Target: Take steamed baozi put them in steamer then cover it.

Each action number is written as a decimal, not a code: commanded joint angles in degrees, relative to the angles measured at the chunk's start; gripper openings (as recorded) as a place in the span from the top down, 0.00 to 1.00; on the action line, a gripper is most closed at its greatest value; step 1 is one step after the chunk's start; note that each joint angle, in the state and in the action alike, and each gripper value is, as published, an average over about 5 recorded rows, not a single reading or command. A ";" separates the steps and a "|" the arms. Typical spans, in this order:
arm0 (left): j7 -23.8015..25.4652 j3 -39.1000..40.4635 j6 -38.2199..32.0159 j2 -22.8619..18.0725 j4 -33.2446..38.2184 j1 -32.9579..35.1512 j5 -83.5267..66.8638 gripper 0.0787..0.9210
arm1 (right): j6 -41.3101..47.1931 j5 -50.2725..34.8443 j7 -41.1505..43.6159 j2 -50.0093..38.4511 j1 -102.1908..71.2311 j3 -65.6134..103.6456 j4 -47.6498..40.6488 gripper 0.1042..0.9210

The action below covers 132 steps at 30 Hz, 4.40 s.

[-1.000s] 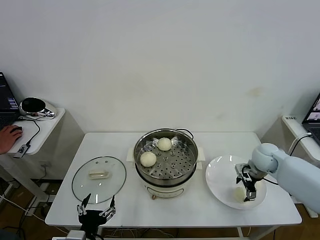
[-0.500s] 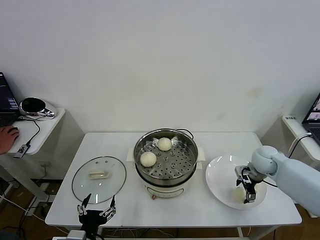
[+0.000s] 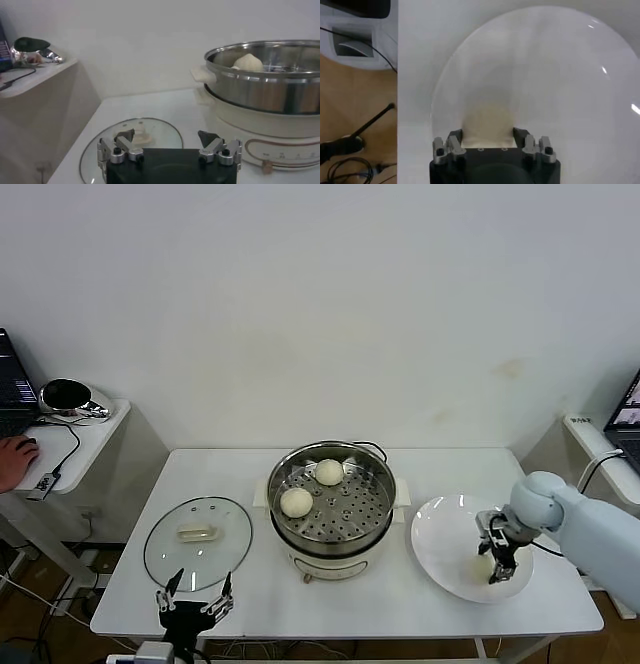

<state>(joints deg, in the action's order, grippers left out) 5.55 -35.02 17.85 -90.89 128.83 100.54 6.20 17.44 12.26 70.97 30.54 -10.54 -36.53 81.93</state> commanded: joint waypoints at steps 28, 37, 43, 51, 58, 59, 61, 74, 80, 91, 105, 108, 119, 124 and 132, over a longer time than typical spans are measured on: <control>-1.94 -1.59 -0.48 -0.73 2.00 0.29 1.38 0.12 | -26.44 -20.33 3.73 29.35 43.41 -22.11 -4.68 0.39; -2.49 -0.79 -0.94 -0.91 2.19 1.69 1.40 0.12 | -51.96 -19.78 -6.96 30.55 41.50 -29.56 -5.91 0.39; -2.46 -1.17 -0.98 -0.88 2.84 1.75 1.32 0.12 | -59.97 -7.52 -8.65 29.60 39.38 -29.69 -5.51 0.37; -2.59 -1.57 -1.07 -0.90 2.70 1.88 1.11 0.12 | -64.90 3.24 -8.63 29.84 35.79 -27.41 -3.85 0.37; -2.61 -1.63 -1.12 -0.91 2.51 1.36 0.81 0.12 | -64.93 5.51 -7.25 31.37 34.10 -27.69 -2.90 0.37; -2.60 -1.69 -1.11 -0.90 2.41 1.25 0.73 0.12 | -64.93 5.82 -7.11 31.69 33.85 -27.69 -3.08 0.37; -2.58 -1.78 -1.08 -0.89 2.20 1.06 0.61 0.12 | -64.93 6.21 -6.76 32.46 33.43 -27.72 -3.54 0.37; -2.39 -1.97 -0.97 -0.79 1.14 -0.17 -0.08 0.12 | -64.90 5.69 -6.06 37.24 32.94 -28.70 -4.62 0.37; -2.35 -2.10 -0.96 -0.78 0.94 -0.43 -0.36 0.12 | -64.89 4.94 -5.94 37.77 33.29 -29.96 -4.12 0.37; -2.25 -2.22 -0.96 -0.75 0.87 -0.52 -0.47 0.12 | -64.84 4.35 -8.29 37.58 34.23 -31.45 -3.89 0.33; -1.61 -3.42 -0.53 -0.50 1.09 -1.30 -1.43 0.12 | -37.66 -11.29 -3.16 29.64 49.65 -24.39 -2.99 0.12; -1.43 -3.12 -0.46 -0.26 1.45 -1.33 -1.54 0.12 | -26.52 -18.08 -3.04 24.38 51.65 -26.44 -3.40 0.12; -0.89 -1.80 -0.15 0.66 0.87 -1.52 -1.64 0.12 | 3.84 -14.36 3.33 6.66 39.07 -18.68 -2.01 0.12; -0.55 -1.68 -0.09 1.06 0.74 -0.70 -1.62 0.12 | -1.43 -7.88 0.67 2.45 25.17 -8.57 -3.39 0.12; 0.13 -1.89 0.41 0.15 2.21 -0.27 -1.86 0.12 | -5.18 0.92 -0.64 0.29 10.55 0.66 -5.87 0.12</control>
<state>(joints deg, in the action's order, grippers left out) 5.59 -36.95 18.12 -90.48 130.60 100.07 4.41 9.47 6.29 70.64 36.60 14.56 -45.90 77.31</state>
